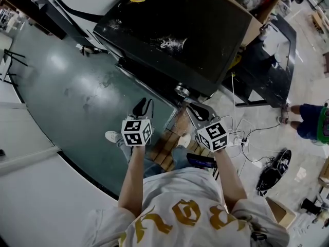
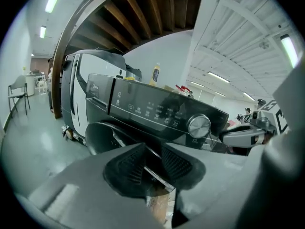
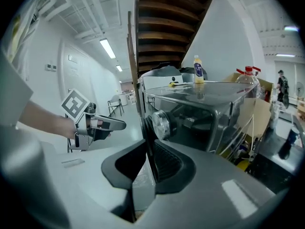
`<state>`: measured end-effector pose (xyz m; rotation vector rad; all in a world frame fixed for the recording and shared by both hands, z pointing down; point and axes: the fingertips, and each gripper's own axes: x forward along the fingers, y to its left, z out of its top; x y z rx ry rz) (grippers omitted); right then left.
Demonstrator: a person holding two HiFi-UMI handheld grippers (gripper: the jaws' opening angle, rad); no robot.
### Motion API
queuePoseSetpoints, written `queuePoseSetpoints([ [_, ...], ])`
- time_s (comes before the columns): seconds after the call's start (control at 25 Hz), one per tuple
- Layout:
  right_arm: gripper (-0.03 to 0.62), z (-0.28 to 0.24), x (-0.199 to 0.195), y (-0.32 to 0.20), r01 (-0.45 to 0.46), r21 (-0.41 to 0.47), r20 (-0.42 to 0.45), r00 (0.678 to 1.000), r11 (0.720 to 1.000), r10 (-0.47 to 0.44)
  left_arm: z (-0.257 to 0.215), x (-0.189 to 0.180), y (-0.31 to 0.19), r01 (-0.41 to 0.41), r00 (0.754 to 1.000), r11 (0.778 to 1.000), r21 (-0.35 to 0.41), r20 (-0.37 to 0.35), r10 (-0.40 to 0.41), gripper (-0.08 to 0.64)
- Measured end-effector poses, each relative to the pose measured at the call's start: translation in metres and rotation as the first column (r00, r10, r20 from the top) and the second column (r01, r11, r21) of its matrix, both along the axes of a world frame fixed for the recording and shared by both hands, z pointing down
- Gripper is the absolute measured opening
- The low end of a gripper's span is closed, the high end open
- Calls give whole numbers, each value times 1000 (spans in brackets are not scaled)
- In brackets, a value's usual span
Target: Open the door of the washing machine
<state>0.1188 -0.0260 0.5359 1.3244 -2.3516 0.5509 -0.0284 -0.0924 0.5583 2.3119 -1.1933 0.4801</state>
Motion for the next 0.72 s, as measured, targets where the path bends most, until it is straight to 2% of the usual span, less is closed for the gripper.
queuePoseSetpoints([
  [0.28,104,19,5,4,-4,-39,0,1000,999,4,37,17,-11,8,1000,996,-92,18,-7,150],
  [0.44,97,28,5,10,10,-55,-3,1000,998,-10,59,29,-16,18,1000,986,-166,23,-14,175],
  [0.56,95,31,7,14,23,-59,-35,999,998,-25,73,40,-17,22,999,978,-206,53,-12,222],
  [0.72,95,35,8,20,43,-66,-59,997,997,-47,85,48,-21,72,996,969,-235,70,-57,254],
])
